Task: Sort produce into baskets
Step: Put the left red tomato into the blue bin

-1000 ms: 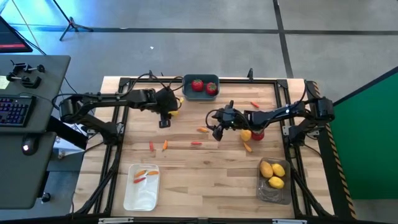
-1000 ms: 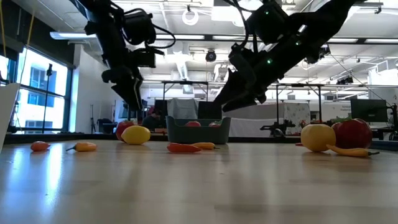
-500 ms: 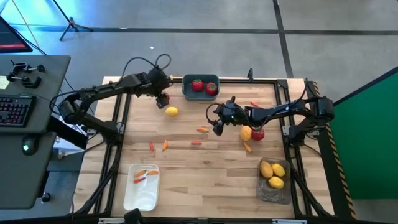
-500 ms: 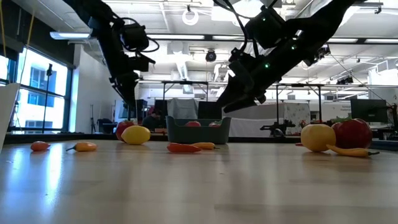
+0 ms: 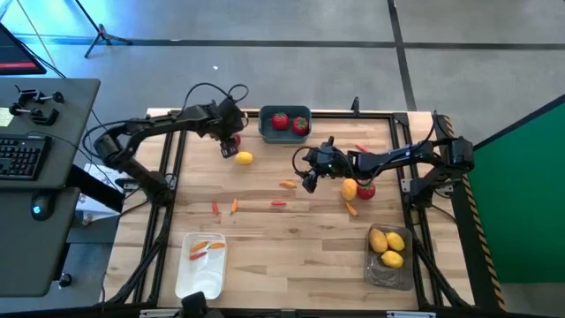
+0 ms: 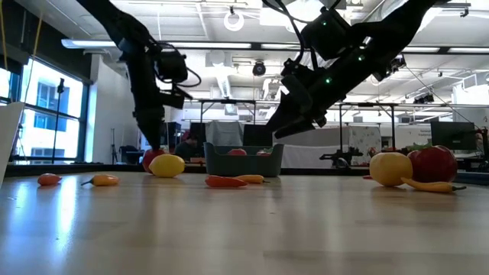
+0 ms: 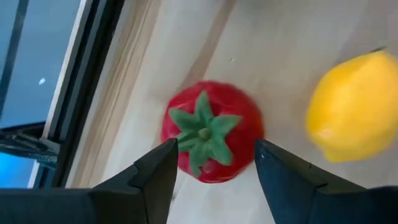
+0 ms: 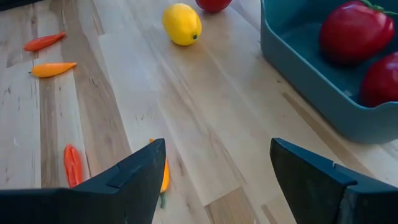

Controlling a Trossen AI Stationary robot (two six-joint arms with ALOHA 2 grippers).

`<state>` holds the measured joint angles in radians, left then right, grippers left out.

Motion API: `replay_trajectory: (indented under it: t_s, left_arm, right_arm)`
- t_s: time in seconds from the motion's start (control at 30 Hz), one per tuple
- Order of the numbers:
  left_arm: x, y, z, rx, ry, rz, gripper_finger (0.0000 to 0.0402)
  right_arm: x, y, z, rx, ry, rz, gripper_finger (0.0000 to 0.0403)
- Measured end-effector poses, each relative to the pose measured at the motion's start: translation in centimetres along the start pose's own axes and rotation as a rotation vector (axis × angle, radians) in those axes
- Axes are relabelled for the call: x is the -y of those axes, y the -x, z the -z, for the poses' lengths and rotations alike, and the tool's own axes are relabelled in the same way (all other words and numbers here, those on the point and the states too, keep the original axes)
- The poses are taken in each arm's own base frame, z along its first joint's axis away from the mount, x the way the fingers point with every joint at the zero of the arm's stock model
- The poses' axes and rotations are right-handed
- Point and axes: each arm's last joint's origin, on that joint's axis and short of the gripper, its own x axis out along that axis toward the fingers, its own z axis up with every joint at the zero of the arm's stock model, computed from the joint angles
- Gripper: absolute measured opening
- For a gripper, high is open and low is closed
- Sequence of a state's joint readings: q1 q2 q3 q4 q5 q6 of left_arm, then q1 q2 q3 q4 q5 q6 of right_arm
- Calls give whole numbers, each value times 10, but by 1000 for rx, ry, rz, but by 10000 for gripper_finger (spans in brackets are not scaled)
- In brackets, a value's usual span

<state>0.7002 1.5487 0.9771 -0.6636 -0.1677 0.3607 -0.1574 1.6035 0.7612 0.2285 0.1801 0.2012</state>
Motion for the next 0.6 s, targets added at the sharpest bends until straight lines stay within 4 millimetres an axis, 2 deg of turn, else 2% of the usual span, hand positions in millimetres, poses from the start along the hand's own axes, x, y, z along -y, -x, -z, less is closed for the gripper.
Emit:
replay_trajectory:
  t_s: [0.1,0.33,0.6]
  left_arm:
    - [1,-7,1,-39,-7,-14,189]
    - [1,-8,0,-43,-21,-18,155]
    - [0,-8,-1,-30,-40,-24,73]
  right_arm:
    - [0,0,0,0,0,0,279]
    - [0,0,0,-1,1,0,279]
    - [0,0,0,-1,1,0,279]
